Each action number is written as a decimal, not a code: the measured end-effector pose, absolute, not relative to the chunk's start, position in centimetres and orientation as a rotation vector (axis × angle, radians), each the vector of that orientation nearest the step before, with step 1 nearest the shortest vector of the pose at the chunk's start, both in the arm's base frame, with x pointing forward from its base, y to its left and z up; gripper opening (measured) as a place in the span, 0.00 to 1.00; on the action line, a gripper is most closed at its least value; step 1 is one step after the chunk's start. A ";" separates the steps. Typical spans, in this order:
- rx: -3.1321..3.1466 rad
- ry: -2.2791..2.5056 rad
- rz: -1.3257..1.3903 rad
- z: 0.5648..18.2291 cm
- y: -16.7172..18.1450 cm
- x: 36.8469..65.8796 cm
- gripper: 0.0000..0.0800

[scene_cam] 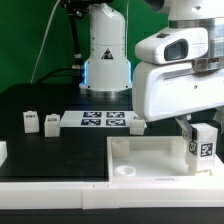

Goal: Assemble one leg

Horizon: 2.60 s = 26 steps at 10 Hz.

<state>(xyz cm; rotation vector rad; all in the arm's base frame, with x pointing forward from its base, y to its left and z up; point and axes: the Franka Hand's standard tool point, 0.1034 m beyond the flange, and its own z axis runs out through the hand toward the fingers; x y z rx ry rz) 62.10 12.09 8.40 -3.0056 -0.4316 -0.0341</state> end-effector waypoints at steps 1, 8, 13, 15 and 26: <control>-3.017 -0.091 -0.014 8.4 11.9 62.1 0.38; -2.657 1.342 0.003 8.2 12.4 62.0 0.38; -2.682 1.276 0.016 8.3 12.7 62.1 0.70; -2.855 0.908 0.017 8.3 13.0 61.9 0.79; -3.064 -0.464 -0.040 7.9 12.4 62.1 0.37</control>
Offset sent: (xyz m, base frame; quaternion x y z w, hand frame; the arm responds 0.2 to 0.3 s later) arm -0.0035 -0.0071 -0.0136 0.0010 0.0034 0.3712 0.9285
